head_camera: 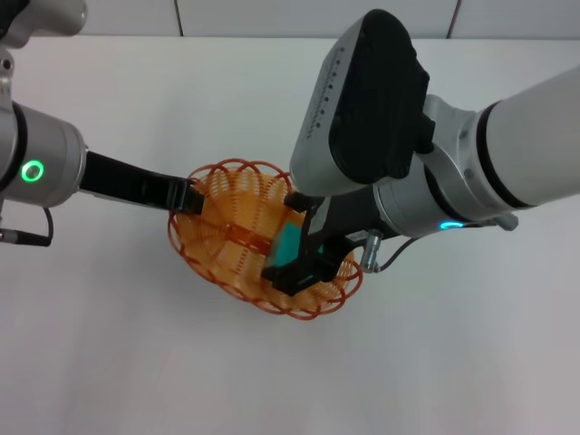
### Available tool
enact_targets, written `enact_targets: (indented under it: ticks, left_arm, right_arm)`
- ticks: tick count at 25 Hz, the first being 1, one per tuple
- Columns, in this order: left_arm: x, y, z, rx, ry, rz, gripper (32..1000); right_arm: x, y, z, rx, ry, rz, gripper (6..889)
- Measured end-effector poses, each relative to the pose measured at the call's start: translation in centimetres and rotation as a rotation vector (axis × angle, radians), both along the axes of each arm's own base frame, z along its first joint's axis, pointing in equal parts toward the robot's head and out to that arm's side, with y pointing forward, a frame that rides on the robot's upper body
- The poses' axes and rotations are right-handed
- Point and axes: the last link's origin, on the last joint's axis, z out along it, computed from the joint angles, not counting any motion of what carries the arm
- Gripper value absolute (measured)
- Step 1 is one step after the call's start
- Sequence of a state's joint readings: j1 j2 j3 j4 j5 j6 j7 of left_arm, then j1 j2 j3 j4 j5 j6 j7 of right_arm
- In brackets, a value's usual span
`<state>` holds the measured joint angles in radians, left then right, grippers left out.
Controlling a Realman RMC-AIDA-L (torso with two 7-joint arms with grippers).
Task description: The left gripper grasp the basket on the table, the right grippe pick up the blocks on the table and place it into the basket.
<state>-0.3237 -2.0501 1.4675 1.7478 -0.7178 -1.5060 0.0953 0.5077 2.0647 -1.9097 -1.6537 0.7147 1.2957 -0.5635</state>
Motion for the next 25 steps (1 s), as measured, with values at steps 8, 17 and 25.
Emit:
enact_targets:
  ticks: [8,17,25]
  left_arm:
    - [-0.2,0.0,0.1,0.001,0.0,0.0,89]
    - [-0.3,0.0,0.1,0.002,0.0,0.003,89]
    - [-0.7,0.0,0.0,0.002,-0.001,0.01,88]
  right_arm:
    - [0.0,-0.1,0.1,-0.002,-0.006,0.0,874]
    - [-0.2,-1.0,2.8,0.026,0.006,-0.004,874]
    - [0.5,-1.5,3.6,0.033,0.005,-0.022,874]
